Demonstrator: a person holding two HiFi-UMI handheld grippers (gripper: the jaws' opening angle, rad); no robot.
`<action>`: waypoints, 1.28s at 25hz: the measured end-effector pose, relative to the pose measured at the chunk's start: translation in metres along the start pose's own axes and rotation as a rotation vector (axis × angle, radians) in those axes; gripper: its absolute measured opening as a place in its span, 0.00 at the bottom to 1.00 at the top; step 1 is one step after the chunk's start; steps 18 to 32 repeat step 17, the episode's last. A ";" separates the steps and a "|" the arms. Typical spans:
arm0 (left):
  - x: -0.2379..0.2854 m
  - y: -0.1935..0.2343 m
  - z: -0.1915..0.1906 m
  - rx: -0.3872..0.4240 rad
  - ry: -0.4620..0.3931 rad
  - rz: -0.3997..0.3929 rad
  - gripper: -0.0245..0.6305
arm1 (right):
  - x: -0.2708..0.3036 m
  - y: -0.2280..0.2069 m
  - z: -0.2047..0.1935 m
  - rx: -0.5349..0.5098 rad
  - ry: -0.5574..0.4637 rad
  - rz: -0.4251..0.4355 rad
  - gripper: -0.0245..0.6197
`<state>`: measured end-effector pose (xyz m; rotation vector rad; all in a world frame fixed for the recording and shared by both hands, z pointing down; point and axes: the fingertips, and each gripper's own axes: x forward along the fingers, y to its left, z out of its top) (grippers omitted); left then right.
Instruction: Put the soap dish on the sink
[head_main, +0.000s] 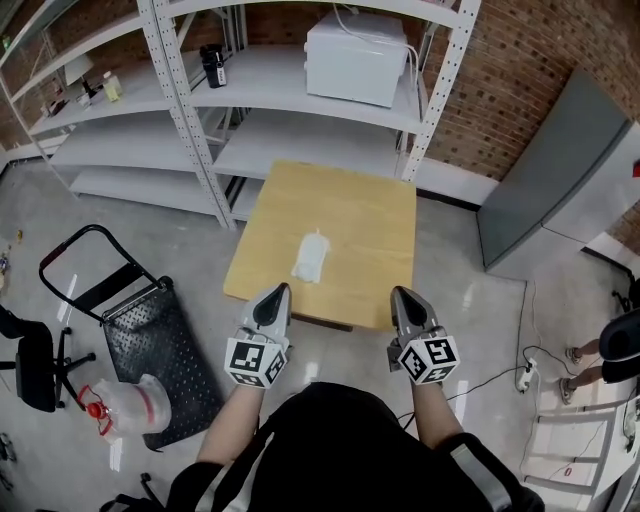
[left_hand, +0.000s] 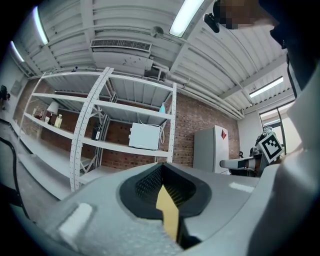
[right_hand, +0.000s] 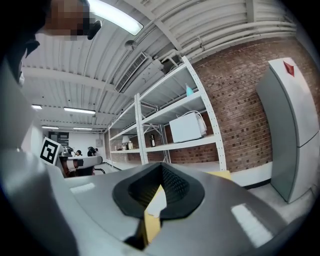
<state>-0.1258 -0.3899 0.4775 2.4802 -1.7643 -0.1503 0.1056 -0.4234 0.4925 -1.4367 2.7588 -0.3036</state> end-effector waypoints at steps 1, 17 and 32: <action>0.001 -0.001 -0.001 0.002 0.000 0.007 0.04 | -0.001 -0.003 0.000 0.002 -0.002 -0.002 0.04; 0.004 -0.008 -0.005 -0.018 0.000 0.043 0.04 | -0.012 -0.017 -0.005 0.036 0.001 0.014 0.04; 0.004 -0.008 -0.005 -0.018 0.000 0.043 0.04 | -0.012 -0.017 -0.005 0.036 0.001 0.014 0.04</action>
